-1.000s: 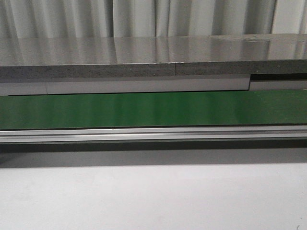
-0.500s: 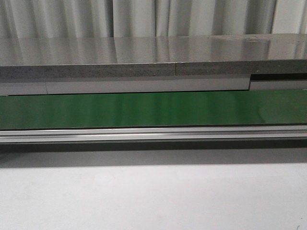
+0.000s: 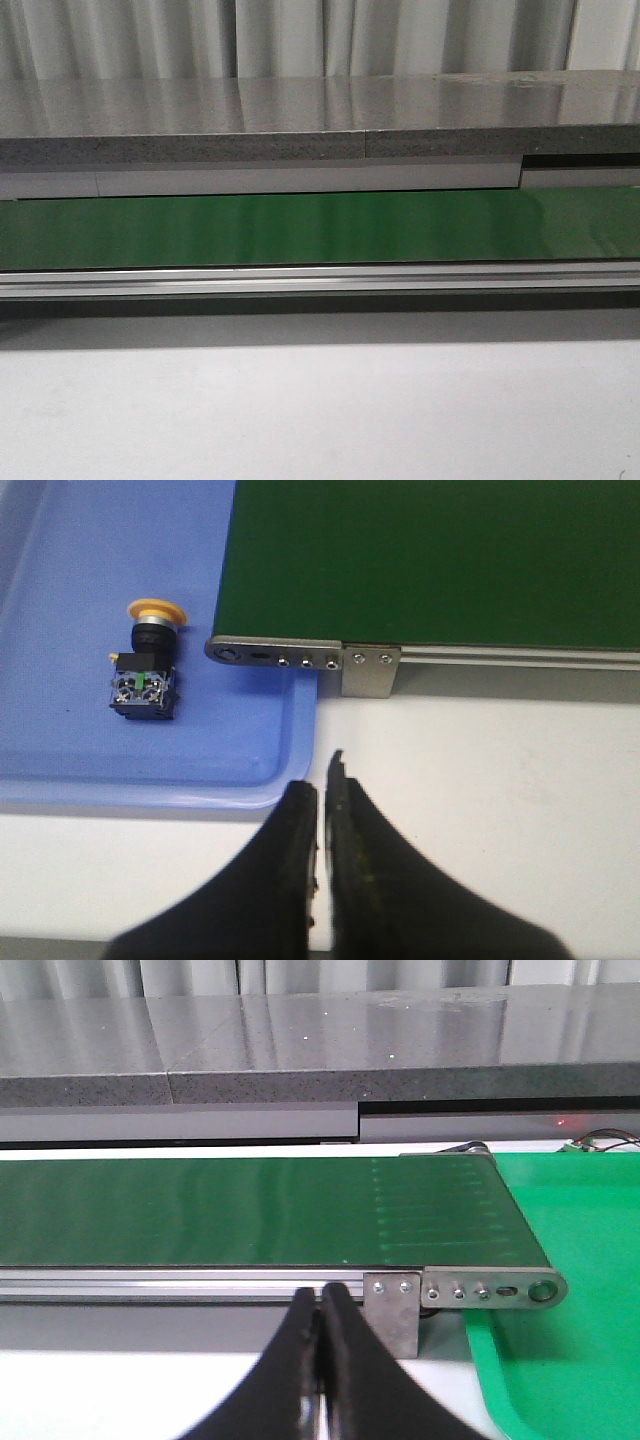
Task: Move button from left to right
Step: 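Reach the left gripper toward the yellow push button in the blue tray, then close the left gripper on the yellow push button and lift it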
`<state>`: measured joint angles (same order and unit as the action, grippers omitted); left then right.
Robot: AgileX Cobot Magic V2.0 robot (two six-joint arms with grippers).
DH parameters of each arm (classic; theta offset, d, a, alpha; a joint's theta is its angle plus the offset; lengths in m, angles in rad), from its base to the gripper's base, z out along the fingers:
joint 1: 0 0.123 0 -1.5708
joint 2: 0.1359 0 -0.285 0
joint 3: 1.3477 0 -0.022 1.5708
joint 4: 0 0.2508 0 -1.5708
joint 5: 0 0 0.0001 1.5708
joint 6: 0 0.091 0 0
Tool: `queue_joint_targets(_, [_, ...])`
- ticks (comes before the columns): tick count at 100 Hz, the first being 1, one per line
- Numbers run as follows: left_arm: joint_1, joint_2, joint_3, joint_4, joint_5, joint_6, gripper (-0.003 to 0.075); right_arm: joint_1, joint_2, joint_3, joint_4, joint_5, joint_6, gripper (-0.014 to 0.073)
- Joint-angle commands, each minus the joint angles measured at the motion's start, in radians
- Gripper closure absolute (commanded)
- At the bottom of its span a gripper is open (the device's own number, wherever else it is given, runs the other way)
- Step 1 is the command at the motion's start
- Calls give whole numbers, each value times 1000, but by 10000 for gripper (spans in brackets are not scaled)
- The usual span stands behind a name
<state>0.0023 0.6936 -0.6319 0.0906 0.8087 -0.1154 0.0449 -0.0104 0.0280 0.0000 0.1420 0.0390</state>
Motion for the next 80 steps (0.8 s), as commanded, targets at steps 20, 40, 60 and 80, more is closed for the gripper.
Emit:
queue_joint_targets(20, [-6,6,-35,-6,-42,-8,147,0,-21,-15,-9,-80,-5,662])
queue_joint_targets(40, [-6,6,-35,-26,-92,-8,135,0,-21,-15,-9,-80,-5,662])
queue_joint_targets(60, [47,80,-122,45,-32,-40,134,0,-21,-15,-9,-80,-5,662])
queue_joint_targets(80, [191,273,-263,48,-13,-14,134,0,-21,-15,-9,-80,-5,662])
